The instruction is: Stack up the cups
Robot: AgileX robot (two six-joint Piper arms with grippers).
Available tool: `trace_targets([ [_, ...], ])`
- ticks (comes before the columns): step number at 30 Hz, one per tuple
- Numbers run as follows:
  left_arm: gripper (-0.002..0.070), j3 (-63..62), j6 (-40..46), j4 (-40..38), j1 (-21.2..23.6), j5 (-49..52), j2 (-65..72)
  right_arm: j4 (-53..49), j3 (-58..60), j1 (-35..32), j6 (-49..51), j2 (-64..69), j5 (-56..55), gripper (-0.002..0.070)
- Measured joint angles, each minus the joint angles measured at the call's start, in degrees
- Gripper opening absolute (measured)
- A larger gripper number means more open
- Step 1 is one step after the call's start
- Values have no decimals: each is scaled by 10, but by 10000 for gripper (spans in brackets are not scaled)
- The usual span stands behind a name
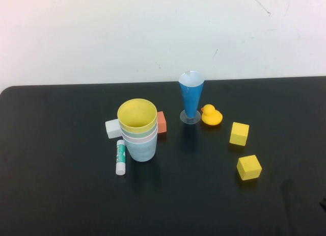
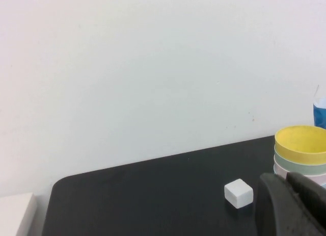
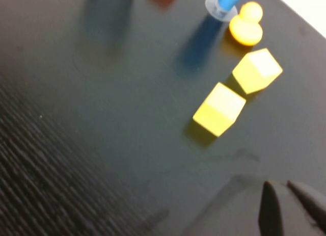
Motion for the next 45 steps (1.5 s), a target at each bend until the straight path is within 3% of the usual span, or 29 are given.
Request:
trace_targets([
  [26,1,116,-2,2,0,6,1,19,1,0,5,0,7,0],
  [35,1,169,-31,-69,0,-3,1,19,1,0,5,0,7,0],
  [45,1,169,-33,-70,0,-2,-12,19,1,0,5,0,9,0],
])
